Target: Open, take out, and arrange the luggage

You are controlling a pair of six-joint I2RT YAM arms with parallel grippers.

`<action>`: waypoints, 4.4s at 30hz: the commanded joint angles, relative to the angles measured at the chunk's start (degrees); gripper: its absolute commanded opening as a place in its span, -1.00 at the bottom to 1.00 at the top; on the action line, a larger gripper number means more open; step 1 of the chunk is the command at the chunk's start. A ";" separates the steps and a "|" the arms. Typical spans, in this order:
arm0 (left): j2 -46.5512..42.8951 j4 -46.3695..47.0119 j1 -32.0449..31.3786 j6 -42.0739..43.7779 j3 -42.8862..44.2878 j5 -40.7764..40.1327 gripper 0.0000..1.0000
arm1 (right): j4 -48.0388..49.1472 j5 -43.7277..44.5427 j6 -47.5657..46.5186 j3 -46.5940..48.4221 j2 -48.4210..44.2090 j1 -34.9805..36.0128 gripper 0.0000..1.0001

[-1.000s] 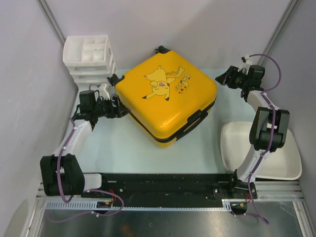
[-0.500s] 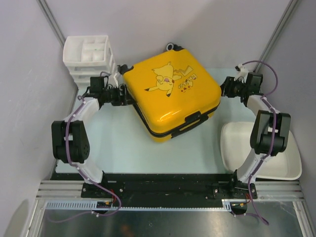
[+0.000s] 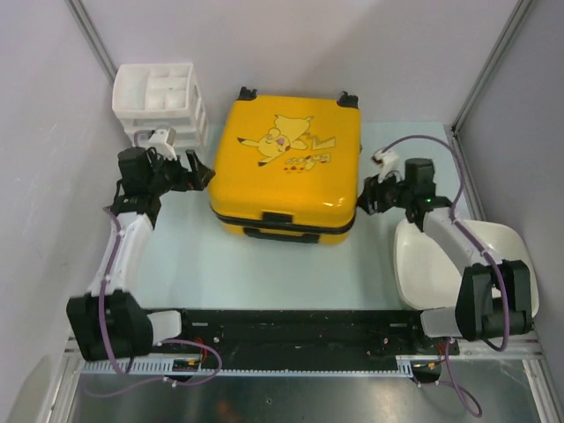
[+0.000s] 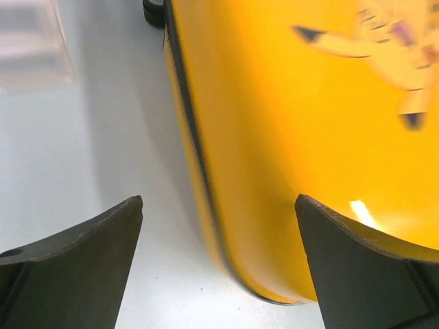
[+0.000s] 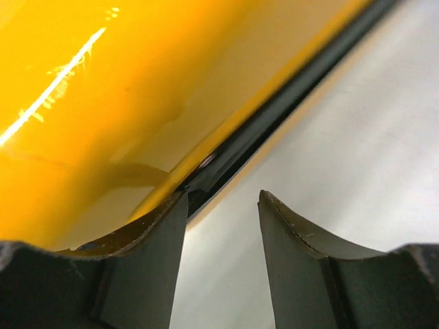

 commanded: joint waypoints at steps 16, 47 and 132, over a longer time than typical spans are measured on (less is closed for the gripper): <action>-11.23 -0.64 1.49 -4.07 0.90 0.31 0.99 | -8.72 -11.60 2.26 -4.92 -17.61 8.07 0.29; 44.16 -2.13 -18.90 -6.08 44.86 24.91 0.72 | -14.60 -18.21 -22.26 -7.46 -13.82 6.72 0.42; 15.77 -0.11 4.12 -22.96 -9.28 0.66 -1.00 | 43.40 0.96 0.77 -21.44 -0.56 2.34 -0.34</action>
